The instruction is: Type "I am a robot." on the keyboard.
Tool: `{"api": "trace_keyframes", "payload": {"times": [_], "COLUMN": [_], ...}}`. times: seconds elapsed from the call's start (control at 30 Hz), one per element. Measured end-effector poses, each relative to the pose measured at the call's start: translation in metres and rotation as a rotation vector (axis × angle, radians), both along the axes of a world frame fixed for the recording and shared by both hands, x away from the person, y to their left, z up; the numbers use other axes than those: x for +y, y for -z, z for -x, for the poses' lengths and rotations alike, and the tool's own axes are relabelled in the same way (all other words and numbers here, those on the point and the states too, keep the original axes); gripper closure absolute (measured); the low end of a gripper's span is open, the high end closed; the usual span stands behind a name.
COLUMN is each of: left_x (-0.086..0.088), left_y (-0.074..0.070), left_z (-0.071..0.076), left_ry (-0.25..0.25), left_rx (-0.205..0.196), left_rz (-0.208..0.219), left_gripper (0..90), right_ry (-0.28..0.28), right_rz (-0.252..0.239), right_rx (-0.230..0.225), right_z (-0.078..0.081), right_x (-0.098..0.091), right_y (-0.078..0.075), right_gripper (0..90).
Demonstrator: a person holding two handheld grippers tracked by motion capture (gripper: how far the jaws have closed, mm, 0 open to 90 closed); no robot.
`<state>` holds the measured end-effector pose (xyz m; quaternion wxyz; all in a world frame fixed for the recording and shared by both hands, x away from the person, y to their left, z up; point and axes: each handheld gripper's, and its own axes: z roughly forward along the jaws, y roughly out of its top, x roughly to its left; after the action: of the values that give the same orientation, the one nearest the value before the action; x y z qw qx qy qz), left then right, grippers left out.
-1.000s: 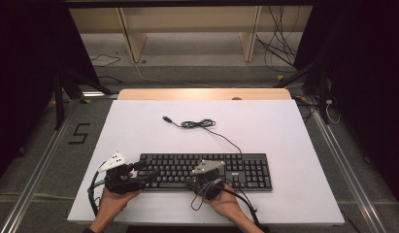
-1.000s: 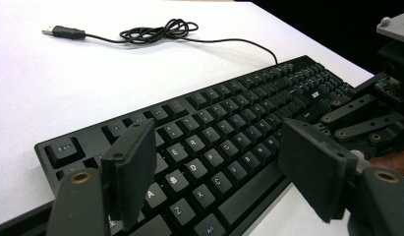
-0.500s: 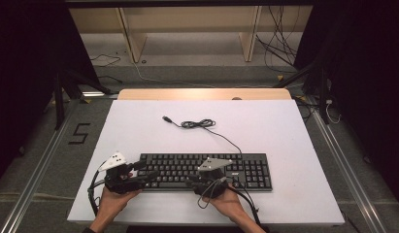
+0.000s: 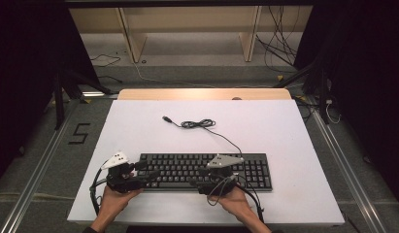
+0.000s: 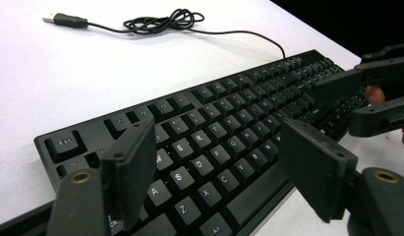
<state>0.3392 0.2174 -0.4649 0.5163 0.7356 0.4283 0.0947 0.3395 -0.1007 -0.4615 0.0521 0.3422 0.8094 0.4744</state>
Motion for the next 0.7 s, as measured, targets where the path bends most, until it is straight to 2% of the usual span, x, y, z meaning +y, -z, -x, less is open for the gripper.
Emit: {"api": "trace_keyframes", "payload": {"times": [0.3, 0.53, 0.7], "left_x": [-0.002, -0.005, -0.011], "left_y": [0.0, -0.004, -0.007], "left_z": [-0.005, -0.01, -0.016], "left_ry": [0.002, -0.009, -0.015], "left_rx": [0.02, 0.034, 0.042], "left_rz": [0.006, 0.002, -0.025], "left_gripper": [30.0, 30.7, 35.8], "right_ry": [0.021, 0.03, 0.033], "right_rz": [0.005, -0.001, -0.004], "right_rx": [-0.008, -0.011, -0.017], "right_z": [-0.001, 0.0, 0.001], "right_x": [-0.004, -0.006, -0.008], "right_y": [-0.003, -0.005, -0.007], "right_gripper": [34.3, 33.2, 32.6]}}
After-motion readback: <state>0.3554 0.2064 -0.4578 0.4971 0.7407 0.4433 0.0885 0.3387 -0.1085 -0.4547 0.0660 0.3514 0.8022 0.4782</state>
